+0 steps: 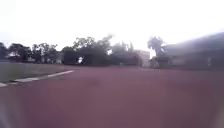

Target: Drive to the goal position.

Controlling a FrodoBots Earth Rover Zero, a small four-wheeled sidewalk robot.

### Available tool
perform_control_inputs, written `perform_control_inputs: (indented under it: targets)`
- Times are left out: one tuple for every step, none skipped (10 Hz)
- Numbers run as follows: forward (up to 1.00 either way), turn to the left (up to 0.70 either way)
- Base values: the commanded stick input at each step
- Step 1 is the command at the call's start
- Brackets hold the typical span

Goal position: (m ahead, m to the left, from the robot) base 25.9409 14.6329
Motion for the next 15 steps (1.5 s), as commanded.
perform_control_inputs:
  targets:
    - [0.7,0.0]
    - [0.7,0.0]
    - [0.7,0.0]
    - [0.7,0.0]
    - [0.7,0.0]
    - [0.7,0.0]
    - [0.7,0.0]
    - [0.7,0.0]
    - [0.7,0.0]
    - [0.7,0.0]
    - [0.7,0.0]
    - [0.7,0.0]
    - [0.7,0.0]
    - [0.7,0.0]
    - [0.7,0.0]
